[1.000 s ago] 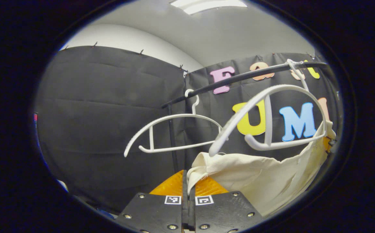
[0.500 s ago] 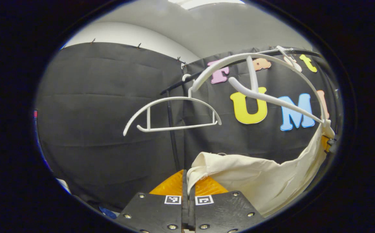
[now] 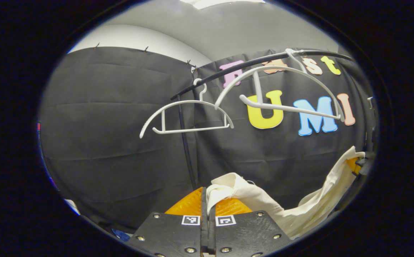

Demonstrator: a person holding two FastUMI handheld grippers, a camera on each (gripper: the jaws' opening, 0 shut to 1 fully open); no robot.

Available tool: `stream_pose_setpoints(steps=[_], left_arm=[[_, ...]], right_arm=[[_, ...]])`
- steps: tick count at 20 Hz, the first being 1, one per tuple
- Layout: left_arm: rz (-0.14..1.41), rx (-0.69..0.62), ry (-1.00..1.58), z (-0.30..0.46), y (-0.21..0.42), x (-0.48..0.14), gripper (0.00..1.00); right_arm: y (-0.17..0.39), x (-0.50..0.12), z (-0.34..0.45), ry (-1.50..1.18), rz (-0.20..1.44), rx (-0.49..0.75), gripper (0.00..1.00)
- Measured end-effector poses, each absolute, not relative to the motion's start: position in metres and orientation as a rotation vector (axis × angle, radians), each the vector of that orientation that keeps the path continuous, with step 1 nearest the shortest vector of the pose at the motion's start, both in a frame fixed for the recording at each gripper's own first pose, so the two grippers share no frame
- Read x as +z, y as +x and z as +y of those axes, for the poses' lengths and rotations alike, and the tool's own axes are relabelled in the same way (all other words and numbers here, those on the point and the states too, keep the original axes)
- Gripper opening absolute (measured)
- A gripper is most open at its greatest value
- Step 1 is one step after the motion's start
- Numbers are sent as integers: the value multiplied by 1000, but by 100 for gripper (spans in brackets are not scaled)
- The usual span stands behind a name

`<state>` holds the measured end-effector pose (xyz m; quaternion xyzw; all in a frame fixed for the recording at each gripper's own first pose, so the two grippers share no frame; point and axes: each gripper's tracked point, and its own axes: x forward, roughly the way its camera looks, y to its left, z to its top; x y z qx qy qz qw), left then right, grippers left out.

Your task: Grasp the clothes on the hanger with both hands and then place them into the laundry hamper below.

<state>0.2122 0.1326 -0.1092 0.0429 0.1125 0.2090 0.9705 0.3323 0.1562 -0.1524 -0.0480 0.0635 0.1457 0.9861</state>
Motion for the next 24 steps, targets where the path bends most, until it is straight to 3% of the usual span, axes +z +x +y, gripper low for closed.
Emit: stream_pose_setpoints(steps=[17, 24], left_arm=[[153, 264, 56, 84, 91, -26, 2], [159, 212, -12, 84, 71, -64, 2]], right_arm=[[113, -15, 269, 3, -32, 674, 5], [69, -60, 304, 24, 58, 750, 5]])
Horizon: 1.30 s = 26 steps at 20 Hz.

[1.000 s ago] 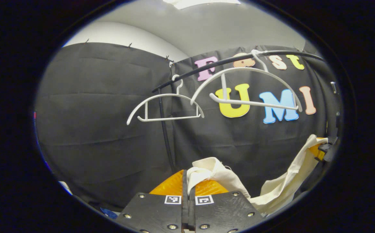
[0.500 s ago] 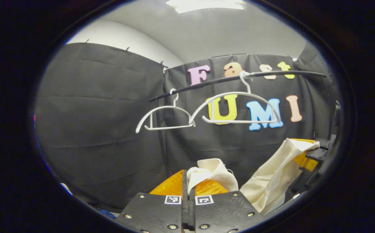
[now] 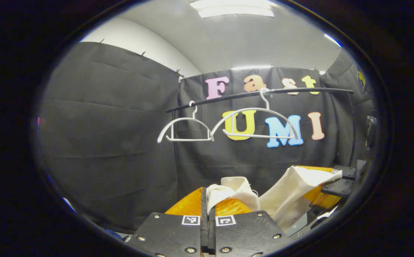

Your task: Grasp the clothes on the hanger with both hands and then place them into the laundry hamper below.

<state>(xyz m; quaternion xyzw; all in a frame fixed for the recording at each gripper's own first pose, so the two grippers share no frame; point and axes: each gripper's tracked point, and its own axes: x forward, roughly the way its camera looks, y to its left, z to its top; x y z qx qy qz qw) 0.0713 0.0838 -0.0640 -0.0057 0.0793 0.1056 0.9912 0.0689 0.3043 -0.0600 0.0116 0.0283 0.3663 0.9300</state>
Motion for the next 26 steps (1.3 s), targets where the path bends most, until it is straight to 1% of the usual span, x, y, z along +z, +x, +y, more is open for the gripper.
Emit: stream_pose_setpoints(steps=[1, 3, 4, 6, 12, 17, 19, 22, 26], left_arm=[[171, 206, -15, 83, 71, -77, 1], [200, 200, -16, 78, 80, -103, 2], [215, 198, -20, 76, 88, -116, 0], [245, 197, -37, 73, 96, -142, 2], [334, 207, -50, 82, 93, -229, 1], [445, 228, -61, 89, 69, -319, 2], [505, 245, -70, 94, 59, -355, 1], [608, 267, -83, 98, 44, -410, 2], [712, 272, -71, 104, 22, -458, 1]], right_arm=[[71, -72, 308, 19, 74, 755, 5], [73, -97, 311, 7, 109, 763, 5], [74, -109, 313, 2, 127, 763, 5], [76, -133, 314, -5, 162, 760, 6], [84, -221, 302, -34, 277, 731, 6], [84, -297, 291, -75, 391, 697, 7], [81, -326, 287, -96, 442, 688, 7], [76, -365, 287, -127, 511, 680, 7], [69, -406, 291, -169, 591, 688, 7]])
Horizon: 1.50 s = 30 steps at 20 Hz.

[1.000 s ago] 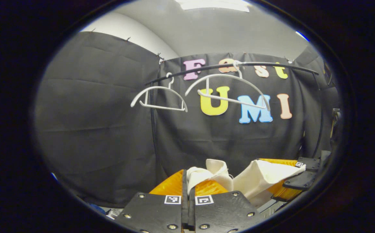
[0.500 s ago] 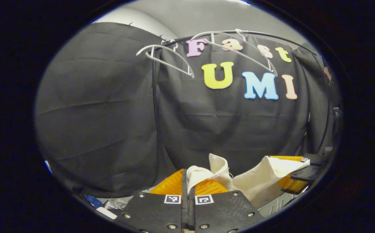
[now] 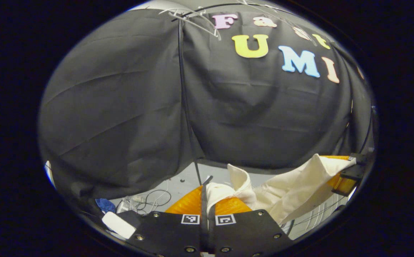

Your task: Grasp the clothes on the hanger with both hands and then place them into the laundry hamper below.

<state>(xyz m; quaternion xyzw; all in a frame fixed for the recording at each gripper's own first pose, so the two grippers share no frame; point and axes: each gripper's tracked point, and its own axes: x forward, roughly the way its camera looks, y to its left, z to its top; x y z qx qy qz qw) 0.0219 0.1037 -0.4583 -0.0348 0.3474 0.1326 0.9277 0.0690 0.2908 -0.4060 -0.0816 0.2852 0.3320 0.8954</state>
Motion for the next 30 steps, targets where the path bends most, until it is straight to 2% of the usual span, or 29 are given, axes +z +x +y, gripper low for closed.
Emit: stream_pose_setpoints(steps=[4, 8, 9, 10, 11, 12, 15, 16, 21, 23, 30], left_arm=[[777, 283, -78, 113, 9, -495, 1], [837, 273, -98, 111, 2, -516, 2], [841, 263, -111, 104, 0, -511, 2], [844, 261, -114, 101, -2, -506, 7], [841, 262, -108, 103, -2, -498, 12], [825, 264, -96, 105, -1, -488, 32], [786, 276, -60, 110, -1, -461, 92], [769, 276, -55, 111, 1, -449, 93], [625, 238, -22, 104, 17, -347, 92], [552, 209, -17, 99, 27, -300, 93], [302, 74, -10, 70, 51, -154, 91]], right_arm=[[55, -444, 290, -198, 703, 678, 7], [38, -468, 285, -204, 818, 670, 12], [34, -464, 287, -197, 824, 678, 16], [34, -460, 286, -204, 822, 678, 19], [32, -454, 281, -210, 819, 678, 36], [30, -449, 280, -207, 819, 684, 44], [25, -425, 276, -196, 792, 676, 97], [24, -411, 273, -191, 774, 670, 100], [44, -313, 255, -131, 600, 617, 100], [58, -264, 236, -105, 512, 574, 97], [76, -127, 159, -42, 259, 398, 97]])
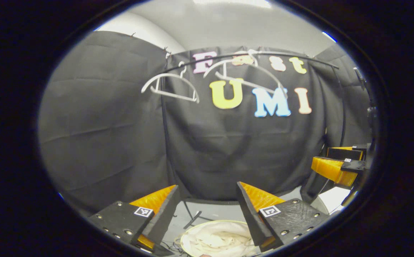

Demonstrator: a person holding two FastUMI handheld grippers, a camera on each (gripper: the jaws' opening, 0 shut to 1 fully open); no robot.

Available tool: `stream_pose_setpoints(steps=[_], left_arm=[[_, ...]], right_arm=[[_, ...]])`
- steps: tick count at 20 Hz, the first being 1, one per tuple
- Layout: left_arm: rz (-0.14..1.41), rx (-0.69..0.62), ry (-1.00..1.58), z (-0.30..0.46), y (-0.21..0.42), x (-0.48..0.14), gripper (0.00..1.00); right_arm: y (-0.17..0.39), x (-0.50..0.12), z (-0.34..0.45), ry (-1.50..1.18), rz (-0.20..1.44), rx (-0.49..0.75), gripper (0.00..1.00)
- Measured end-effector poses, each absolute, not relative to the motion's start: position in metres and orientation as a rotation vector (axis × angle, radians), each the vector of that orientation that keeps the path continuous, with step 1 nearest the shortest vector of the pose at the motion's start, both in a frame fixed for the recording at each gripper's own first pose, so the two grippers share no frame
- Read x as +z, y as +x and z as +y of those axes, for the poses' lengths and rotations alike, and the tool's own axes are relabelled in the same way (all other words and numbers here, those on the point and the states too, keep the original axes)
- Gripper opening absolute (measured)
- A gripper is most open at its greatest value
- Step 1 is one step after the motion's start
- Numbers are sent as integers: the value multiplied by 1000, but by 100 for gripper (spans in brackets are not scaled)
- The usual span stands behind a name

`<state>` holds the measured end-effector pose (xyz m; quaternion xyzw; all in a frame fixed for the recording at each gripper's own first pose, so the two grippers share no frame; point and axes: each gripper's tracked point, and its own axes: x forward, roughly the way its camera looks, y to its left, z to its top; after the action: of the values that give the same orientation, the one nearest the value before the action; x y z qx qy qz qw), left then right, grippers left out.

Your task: Grasp the clothes on the hanger with both hands and then place them into the laundry hamper below.

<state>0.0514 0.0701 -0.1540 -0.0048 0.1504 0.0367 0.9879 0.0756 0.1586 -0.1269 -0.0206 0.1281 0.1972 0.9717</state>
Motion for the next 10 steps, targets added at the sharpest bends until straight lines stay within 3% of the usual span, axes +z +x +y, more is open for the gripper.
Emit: stream_pose_setpoints(steps=[6, 10], left_arm=[[159, 12, -17, 58, 51, -67, 91], [101, -14, -5, 59, 10, -27, 91]], right_arm=[[55, -45, 108, -40, 102, 274, 97], [37, -9, 78, -40, 28, 199, 96]])
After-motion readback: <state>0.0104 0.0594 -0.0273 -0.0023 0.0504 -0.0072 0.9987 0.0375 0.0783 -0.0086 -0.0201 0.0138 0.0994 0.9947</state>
